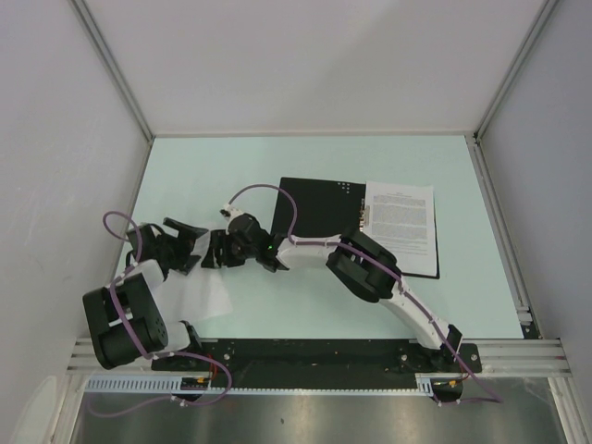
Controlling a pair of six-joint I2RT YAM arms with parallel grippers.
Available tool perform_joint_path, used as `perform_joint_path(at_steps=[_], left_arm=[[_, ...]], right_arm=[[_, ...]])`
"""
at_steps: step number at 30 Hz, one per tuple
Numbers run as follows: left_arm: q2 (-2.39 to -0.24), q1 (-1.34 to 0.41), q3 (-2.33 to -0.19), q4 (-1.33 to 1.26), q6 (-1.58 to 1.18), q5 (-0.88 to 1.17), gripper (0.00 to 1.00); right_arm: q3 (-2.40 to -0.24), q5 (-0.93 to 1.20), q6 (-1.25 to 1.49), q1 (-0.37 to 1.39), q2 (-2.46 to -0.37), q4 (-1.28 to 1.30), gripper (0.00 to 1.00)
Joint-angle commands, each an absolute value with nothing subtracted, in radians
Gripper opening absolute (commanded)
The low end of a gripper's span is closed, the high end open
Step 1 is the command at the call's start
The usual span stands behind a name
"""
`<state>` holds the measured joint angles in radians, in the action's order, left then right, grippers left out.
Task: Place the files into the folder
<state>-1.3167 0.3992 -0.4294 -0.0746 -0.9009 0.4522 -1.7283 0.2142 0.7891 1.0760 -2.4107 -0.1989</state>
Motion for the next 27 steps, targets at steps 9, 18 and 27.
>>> perform_joint_path(at_steps=[9, 18, 27], left_arm=[[-1.353, 0.391, -0.373, 0.014, -0.905, 0.468, 1.0], [-1.351, 0.391, -0.373, 0.017, -0.913, 0.492, 1.0], [-1.292, 0.374, -0.481, 0.147, -0.818, 0.447, 1.0]], right_arm=[[-1.488, 0.282, 0.945, 1.085, -2.415, -0.463, 0.65], [-1.483, 0.264, 0.917, 1.092, -2.396, -0.434, 0.63], [-1.658, -0.089, 0.739, 1.091, -2.364, 0.035, 0.7]])
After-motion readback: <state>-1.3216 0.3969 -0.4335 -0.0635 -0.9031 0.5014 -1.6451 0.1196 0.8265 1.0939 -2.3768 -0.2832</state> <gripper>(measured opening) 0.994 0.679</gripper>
